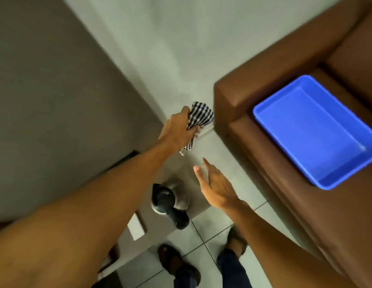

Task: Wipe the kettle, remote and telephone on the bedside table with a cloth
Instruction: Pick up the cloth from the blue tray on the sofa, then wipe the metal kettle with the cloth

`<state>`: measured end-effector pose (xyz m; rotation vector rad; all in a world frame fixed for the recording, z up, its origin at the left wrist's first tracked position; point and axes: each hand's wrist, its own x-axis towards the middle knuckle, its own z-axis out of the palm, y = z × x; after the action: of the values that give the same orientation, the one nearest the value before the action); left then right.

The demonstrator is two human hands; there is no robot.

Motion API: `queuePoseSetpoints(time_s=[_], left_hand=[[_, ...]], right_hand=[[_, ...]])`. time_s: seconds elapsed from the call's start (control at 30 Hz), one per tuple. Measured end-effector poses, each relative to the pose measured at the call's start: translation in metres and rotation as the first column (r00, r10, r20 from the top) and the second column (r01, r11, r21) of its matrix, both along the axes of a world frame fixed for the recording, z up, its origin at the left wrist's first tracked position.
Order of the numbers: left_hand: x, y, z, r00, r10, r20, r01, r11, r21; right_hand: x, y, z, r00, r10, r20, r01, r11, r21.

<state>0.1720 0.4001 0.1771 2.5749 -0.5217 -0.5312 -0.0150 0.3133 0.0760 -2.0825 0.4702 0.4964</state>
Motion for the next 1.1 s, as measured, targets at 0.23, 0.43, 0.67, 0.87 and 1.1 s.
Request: queuePoseSetpoints(time_s=[0.23,0.43,0.67,0.87,1.1], left_hand=[[-0.039,0.197,-0.005,0.989,0.144,0.036,-0.148,0.981,0.123],[-0.104,0.288,-0.062,0.941,0.327,-0.09,-0.315,0.941,0.126],[-0.157,0.306,-0.129,0.718,0.623,-0.311,-0.651,0.759,0.016],[-0.168,0.303,-0.132,0.625,0.718,-0.306,-0.772,0.627,-0.105],[-0.191,0.243,-0.089,0.858,0.509,-0.068,-0.498,0.791,-0.356]], right_hand=[[-0.034,0.124,-0.002,0.997,0.009,-0.073,-0.012,0.999,-0.043],[-0.075,0.181,-0.039,0.891,-0.342,-0.297,0.335,0.939,-0.076],[-0.076,0.199,-0.075,0.83,-0.535,-0.16,0.552,0.828,0.096],[-0.053,0.183,-0.063,0.672,-0.728,-0.134,0.732,0.627,0.267],[-0.029,0.151,-0.023,0.56,-0.784,-0.268,0.804,0.435,0.406]])
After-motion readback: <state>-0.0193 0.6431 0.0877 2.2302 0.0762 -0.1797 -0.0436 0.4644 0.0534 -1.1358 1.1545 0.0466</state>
